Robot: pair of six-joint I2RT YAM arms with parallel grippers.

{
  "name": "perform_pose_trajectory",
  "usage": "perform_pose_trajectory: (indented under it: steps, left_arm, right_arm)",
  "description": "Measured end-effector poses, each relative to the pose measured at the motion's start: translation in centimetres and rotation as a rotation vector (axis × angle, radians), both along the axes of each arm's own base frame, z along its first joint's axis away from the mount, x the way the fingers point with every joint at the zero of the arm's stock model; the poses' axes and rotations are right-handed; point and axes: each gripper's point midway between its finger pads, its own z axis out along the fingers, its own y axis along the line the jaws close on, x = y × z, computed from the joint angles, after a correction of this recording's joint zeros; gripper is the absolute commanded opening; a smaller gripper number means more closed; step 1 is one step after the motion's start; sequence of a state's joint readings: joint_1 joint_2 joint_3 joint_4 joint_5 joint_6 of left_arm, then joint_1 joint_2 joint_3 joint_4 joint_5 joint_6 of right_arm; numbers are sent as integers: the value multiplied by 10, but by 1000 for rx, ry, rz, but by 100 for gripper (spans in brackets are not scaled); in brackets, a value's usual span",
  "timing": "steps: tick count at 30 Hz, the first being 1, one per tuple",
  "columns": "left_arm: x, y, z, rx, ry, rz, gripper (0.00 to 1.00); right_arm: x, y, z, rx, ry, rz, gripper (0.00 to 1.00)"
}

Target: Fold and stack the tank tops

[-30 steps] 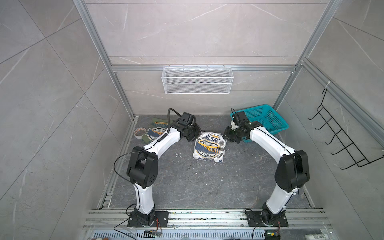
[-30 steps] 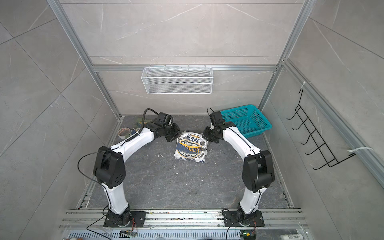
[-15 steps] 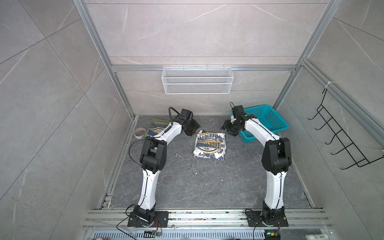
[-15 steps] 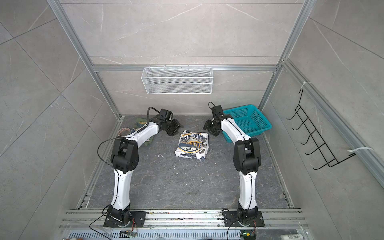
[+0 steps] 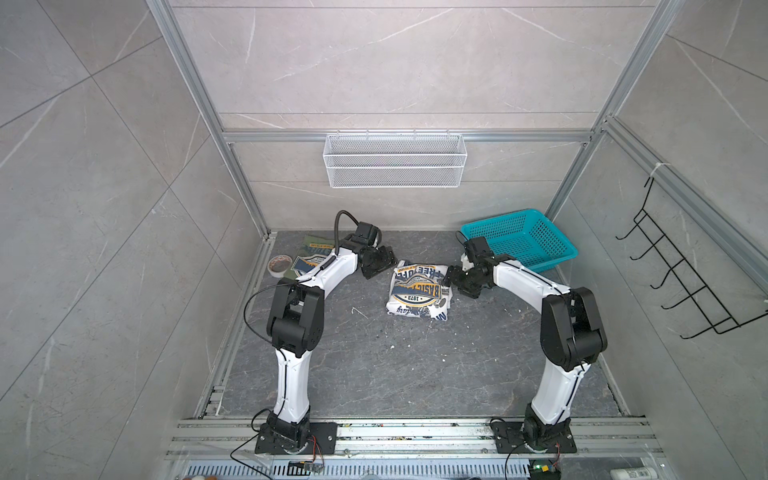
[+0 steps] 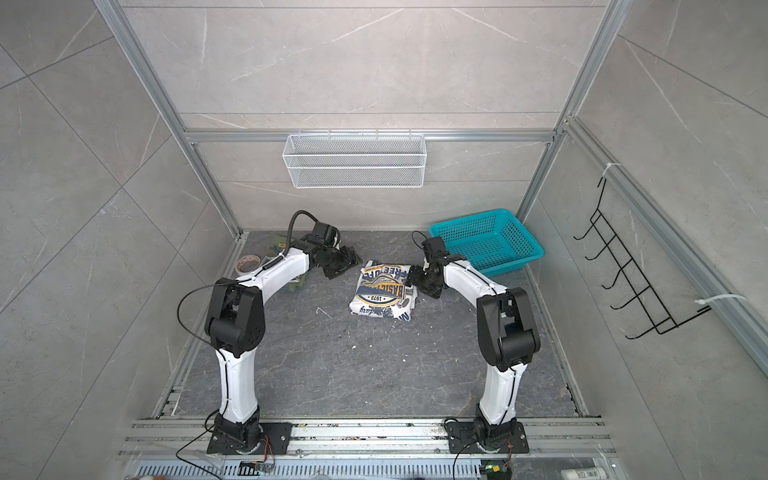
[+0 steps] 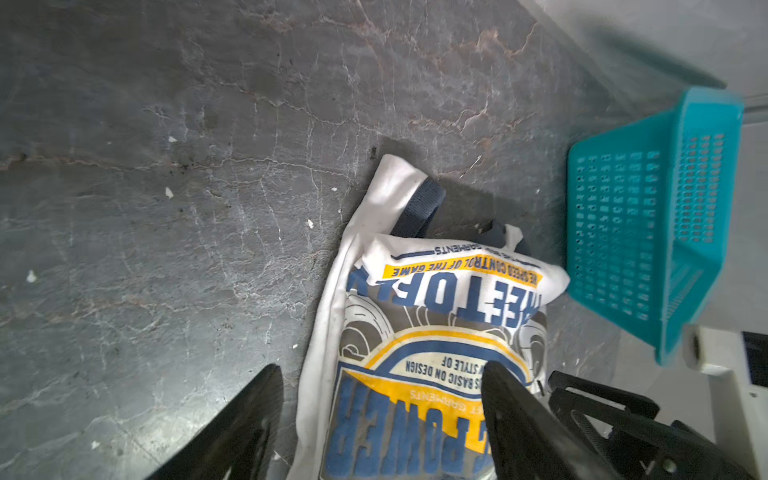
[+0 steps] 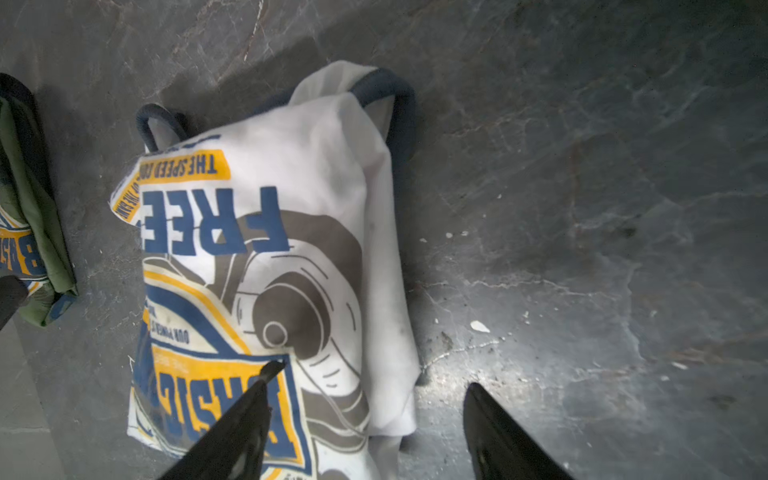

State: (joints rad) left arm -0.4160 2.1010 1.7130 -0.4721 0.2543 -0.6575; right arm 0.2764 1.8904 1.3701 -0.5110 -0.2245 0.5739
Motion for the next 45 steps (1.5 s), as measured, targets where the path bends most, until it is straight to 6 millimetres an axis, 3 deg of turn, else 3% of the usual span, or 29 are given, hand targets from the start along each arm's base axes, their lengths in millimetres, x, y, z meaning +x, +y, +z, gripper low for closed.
perform_pose_trajectory:
  steps: [7,13,18,23,27,32,37,41,45]
  left_arm:
    - [16,-22,-33,39,-8,-93,59]
    - [23,-42,-44,45,-15,-131,45]
    - [44,-52,-55,81,-48,-113,30]
    - [60,-53,-70,114,-51,-82,27]
    - [70,-51,-67,119,-61,-40,33]
    - [74,-38,-69,110,-31,-2,61]
    - [71,-20,-61,117,-14,-6,79]
    - [46,-3,-38,127,-4,-21,80]
    - [49,-15,5,67,-85,-66,77]
  right_arm:
    - [3,3,-5,14,-25,7,73]
    - [8,6,-15,24,-24,11,68]
    - [5,6,-35,21,21,9,57]
    - [1,5,-43,16,37,5,45]
    - [-2,2,-48,-3,46,-6,41]
    - [-6,0,-54,-13,52,-10,45]
    - [-8,-3,-50,-22,42,-13,54]
    - [-11,-5,-41,-27,29,-22,57]
    - [-6,-10,-22,-42,-24,-36,61]
